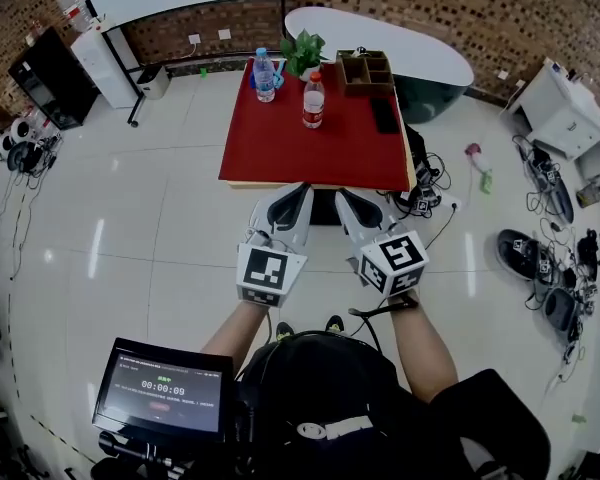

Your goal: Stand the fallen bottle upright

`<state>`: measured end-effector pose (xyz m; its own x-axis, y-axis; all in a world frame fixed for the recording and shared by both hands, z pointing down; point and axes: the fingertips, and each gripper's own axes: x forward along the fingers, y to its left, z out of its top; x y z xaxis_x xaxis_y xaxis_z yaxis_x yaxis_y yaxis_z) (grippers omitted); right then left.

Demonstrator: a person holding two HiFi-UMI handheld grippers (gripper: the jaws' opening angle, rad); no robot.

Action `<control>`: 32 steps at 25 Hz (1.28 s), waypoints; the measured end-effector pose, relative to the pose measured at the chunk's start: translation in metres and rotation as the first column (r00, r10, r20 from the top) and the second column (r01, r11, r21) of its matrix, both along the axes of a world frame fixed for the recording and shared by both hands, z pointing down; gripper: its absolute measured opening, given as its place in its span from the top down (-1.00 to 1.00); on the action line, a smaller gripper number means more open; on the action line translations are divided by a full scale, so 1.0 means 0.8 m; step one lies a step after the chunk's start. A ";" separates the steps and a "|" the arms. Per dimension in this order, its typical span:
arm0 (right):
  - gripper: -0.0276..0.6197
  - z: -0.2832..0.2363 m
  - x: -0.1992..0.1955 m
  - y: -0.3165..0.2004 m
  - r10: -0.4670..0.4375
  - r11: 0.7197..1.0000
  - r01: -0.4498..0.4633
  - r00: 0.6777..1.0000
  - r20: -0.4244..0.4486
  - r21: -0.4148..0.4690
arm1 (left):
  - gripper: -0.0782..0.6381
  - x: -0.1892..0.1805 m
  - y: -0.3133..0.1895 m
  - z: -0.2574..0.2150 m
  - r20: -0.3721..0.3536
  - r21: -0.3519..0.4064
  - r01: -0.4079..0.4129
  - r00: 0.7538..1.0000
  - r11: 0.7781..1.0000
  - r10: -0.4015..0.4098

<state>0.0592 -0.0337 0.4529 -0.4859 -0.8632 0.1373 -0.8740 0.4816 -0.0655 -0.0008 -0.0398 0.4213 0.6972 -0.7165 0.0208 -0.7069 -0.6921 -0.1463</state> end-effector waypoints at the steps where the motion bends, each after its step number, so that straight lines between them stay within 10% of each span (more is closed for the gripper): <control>1: 0.90 -0.003 0.001 -0.001 -0.001 1.000 0.001 1.000 0.005 -0.001 | 0.78 0.002 0.001 -0.002 0.005 -0.002 -0.003 1.000 1.000 0.003; 32: 0.90 -0.017 0.006 -0.027 -0.029 0.999 0.029 1.000 0.008 0.032 | 0.78 0.030 -0.018 -0.021 0.032 0.036 -0.011 0.999 0.999 0.009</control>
